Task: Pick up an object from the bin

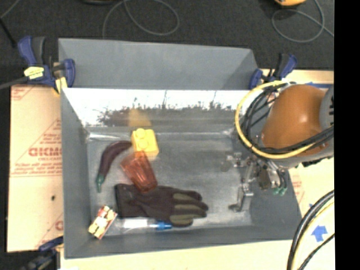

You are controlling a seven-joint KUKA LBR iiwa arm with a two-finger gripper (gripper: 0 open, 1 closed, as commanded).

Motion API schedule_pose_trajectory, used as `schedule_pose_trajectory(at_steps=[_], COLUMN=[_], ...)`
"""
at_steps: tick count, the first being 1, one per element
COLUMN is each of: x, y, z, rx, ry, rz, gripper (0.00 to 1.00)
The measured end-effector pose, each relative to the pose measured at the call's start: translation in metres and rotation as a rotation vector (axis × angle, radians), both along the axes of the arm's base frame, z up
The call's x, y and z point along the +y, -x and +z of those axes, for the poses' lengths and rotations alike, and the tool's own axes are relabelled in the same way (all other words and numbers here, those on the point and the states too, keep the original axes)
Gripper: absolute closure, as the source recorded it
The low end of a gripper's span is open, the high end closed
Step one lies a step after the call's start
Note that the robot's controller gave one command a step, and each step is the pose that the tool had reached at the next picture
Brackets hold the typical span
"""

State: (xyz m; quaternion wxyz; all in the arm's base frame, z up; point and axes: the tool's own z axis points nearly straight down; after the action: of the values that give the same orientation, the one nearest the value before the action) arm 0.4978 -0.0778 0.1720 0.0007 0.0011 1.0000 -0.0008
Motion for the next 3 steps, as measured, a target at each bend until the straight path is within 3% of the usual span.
schedule_pose_trajectory(at_steps=[1,2,3], x=[0.04,0.074,0.095], y=[-0.024,-0.01,-0.008], z=[0.005,0.003,-0.046], rx=[0.002,-0.004,-0.007], ry=[0.001,-0.003,-0.001], rz=[-0.024,0.041,0.04], gripper=[0.0,0.0,0.0])
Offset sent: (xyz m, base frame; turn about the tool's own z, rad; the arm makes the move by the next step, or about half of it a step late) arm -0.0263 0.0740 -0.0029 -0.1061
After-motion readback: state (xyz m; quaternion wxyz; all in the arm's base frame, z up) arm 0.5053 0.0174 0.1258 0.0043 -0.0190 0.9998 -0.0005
